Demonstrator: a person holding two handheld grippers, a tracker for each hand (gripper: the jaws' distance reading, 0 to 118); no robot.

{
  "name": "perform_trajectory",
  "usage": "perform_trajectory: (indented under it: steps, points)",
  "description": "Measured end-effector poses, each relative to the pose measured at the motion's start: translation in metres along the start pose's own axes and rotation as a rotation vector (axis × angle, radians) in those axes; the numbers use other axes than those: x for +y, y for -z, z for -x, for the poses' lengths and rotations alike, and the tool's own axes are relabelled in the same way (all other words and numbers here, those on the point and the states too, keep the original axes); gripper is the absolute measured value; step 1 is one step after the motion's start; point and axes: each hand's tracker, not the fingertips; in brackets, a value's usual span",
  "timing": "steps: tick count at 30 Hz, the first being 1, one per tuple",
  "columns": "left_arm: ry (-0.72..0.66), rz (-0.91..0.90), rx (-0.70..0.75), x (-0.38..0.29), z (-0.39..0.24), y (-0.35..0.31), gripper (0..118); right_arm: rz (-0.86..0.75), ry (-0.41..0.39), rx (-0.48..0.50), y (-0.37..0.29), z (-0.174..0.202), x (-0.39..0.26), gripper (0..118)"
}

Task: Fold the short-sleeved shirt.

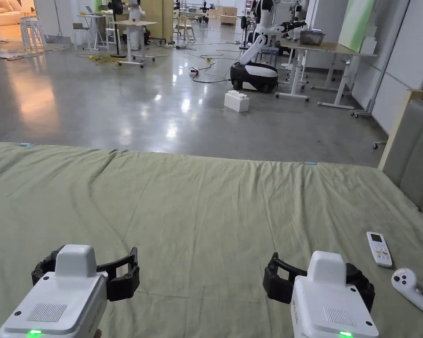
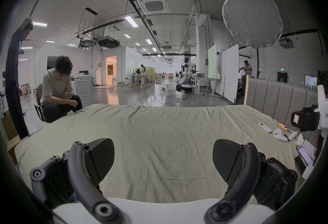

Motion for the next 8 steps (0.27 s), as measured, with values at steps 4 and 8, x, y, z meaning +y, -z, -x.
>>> perform_trajectory:
  steps: [4, 8]
  points:
    - [0.007, 0.000, -0.010, 0.0014, 0.0005, 0.0001, 111, -0.051, 0.008, 0.018, -0.0011, -0.0014, -0.0036, 118]
    - [-0.010, 0.003, -0.016, 0.0015, 0.0016, 0.0013, 111, -0.060, 0.003, 0.016, -0.0010, -0.0011, -0.0016, 118]
